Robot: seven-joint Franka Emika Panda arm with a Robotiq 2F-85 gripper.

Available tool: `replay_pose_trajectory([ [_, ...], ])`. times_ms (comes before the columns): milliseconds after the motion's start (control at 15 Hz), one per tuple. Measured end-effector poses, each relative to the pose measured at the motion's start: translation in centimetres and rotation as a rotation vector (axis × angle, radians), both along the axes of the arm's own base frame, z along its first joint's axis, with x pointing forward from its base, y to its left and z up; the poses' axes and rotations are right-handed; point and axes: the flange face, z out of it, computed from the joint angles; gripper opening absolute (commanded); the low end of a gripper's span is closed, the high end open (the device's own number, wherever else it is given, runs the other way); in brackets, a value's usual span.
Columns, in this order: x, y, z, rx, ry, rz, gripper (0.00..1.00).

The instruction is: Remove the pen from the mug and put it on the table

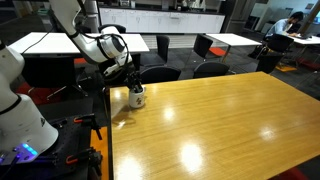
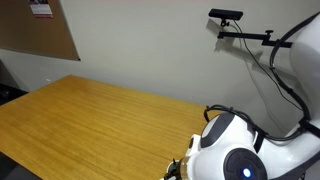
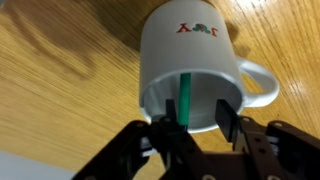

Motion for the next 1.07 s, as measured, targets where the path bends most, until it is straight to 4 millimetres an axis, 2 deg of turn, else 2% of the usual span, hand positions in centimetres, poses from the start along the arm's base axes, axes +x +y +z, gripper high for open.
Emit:
replay_pose_trajectory([
  [533,0.6,-0.2,-0.8,-0.002,0.017,-0.012,0.47],
  [733,0.8,-0.3,-1.0,-0.013,0.021,-0.014,0.41],
  [867,1.0,-0.4,-1.1,-0.021,0.021,-0.016,0.17],
  [933,1.1,-0.4,-1.2,-0.026,0.020,-0.017,0.14],
  [1067,1.3,-0.3,-1.2,-0.033,0.016,-0.015,0.00],
])
